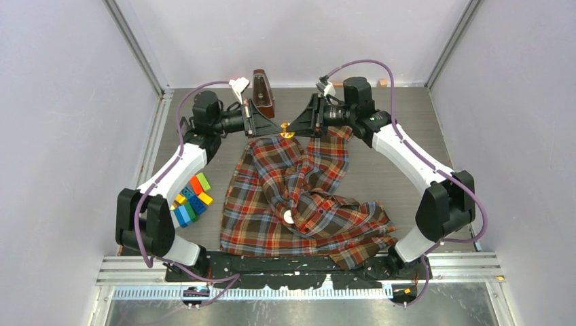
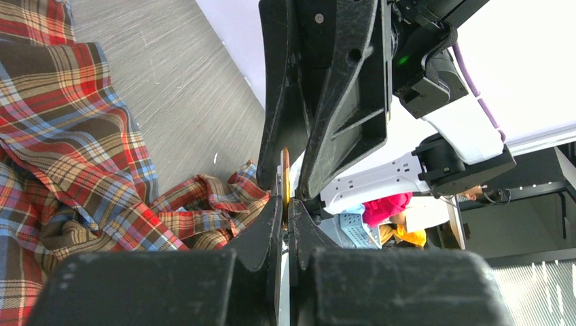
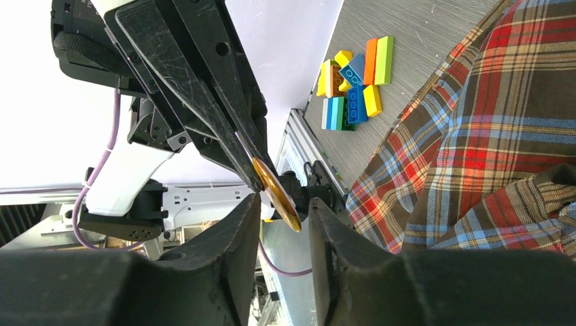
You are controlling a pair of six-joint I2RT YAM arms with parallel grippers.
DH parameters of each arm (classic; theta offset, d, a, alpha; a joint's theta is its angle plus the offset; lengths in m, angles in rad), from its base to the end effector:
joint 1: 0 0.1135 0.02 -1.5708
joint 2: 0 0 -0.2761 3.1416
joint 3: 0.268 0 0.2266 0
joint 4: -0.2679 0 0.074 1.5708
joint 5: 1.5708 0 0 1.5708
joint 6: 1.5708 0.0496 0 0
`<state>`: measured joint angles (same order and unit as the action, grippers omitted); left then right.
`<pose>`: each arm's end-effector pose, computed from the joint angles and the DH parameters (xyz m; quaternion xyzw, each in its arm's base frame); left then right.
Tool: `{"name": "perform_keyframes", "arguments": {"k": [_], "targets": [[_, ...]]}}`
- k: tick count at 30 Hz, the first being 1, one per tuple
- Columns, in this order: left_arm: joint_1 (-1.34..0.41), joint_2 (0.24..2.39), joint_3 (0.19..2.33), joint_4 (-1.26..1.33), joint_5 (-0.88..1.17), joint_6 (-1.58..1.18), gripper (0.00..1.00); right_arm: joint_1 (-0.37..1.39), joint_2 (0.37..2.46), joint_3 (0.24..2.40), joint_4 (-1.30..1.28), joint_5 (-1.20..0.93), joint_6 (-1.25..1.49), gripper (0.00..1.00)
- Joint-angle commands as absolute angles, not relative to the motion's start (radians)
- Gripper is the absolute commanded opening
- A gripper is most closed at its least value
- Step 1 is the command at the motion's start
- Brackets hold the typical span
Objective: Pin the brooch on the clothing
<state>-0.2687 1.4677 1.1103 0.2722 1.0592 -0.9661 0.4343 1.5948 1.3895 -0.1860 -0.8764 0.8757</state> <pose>0.2924 -0.1254 0.3595 0.1040 0.7141 -0.6413 0.2606 0.3020 0.1821 0.3634 -0.0655 0.7859 0.5864 0.1846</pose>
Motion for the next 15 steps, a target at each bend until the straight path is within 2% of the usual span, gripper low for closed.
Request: {"name": "perform_keyframes", "arguments": {"k": [1,8,9,10,13,15], "targets": [[-0.276,1.457,1.136,0.301,1.1,-0.974,0.0,0.428,1.549,1.406,-0.142,-0.876,0.888,0.33],[-0.278,1.469,1.15,0.256,1.087,-0.97,0.02,0.427,1.546,1.402,-0.141,-0.884,0.887,0.09],[-0.278,1.471,1.152,0.247,1.08,-0.969,0.08,0.428,1.544,1.4,-0.143,-0.883,0.884,0.04],[-0.278,1.471,1.155,0.232,1.071,-0.968,0.21,0.428,1.543,1.4,-0.148,-0.876,0.871,0.02],[-0.273,1.462,1.171,0.118,1.001,-0.921,0.69,0.428,1.531,1.412,-0.227,-0.812,0.802,0.01],[-0.267,1.45,1.185,0.041,0.93,-0.895,0.79,0.433,1.514,1.428,-0.325,-0.707,0.702,0.01]]}}
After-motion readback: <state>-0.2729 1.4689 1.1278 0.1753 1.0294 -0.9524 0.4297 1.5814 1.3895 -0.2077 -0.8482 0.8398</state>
